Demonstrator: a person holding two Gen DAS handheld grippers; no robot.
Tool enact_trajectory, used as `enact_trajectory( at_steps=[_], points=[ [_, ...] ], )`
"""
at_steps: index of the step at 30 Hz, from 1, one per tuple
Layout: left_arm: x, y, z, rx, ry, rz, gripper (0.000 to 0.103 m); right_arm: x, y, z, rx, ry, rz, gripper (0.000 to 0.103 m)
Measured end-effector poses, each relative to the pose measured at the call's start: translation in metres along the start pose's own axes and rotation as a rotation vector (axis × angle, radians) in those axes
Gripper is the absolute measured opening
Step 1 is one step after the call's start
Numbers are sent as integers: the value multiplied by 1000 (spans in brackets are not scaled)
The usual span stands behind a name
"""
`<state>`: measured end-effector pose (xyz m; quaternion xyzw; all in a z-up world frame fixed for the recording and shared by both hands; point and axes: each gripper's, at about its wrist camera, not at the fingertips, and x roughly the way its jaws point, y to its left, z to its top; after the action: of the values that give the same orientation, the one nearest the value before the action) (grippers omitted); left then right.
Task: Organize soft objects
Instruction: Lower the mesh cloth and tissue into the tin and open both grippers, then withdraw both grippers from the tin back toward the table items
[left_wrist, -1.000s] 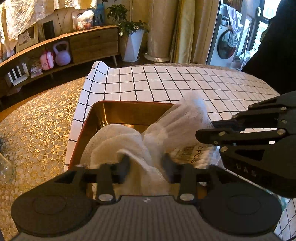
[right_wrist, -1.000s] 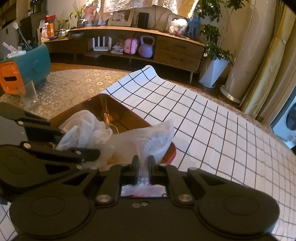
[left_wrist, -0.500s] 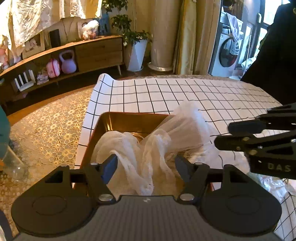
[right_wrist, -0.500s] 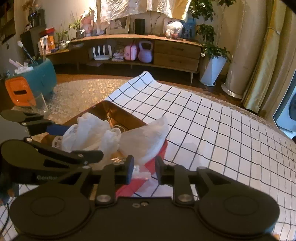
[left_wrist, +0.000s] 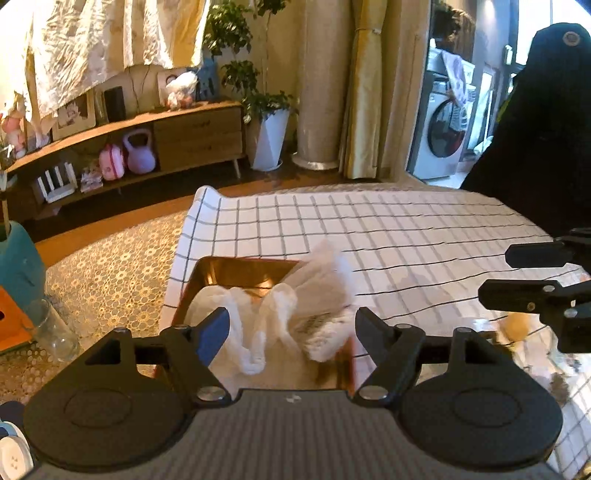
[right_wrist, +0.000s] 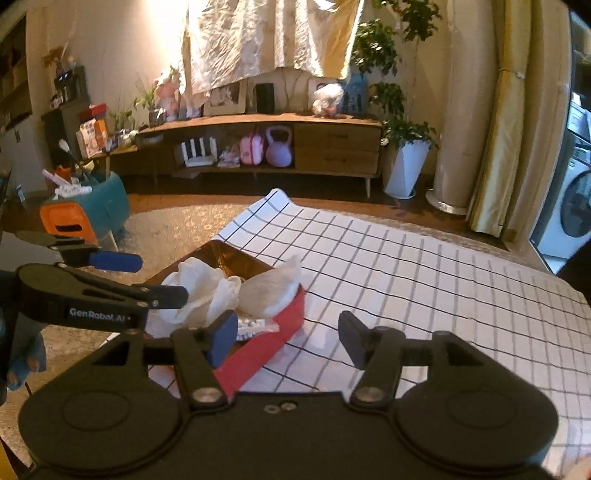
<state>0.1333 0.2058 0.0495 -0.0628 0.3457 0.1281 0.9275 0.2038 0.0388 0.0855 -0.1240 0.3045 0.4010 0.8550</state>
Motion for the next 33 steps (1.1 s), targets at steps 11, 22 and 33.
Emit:
enact_trajectory(
  at_steps=[11,22,33],
  points=[
    [-37,-57,-1,20,-43,-102,81,-74,-28,-26,60,-83,-42,65],
    [-43,-108,-13,35,-61,-185,88,-121,-61,-59,111,-142,-108,88],
    [-32,-146,-30,30,-72,-305,103,-139,-99,-103,182,-133,-149,100]
  ],
)
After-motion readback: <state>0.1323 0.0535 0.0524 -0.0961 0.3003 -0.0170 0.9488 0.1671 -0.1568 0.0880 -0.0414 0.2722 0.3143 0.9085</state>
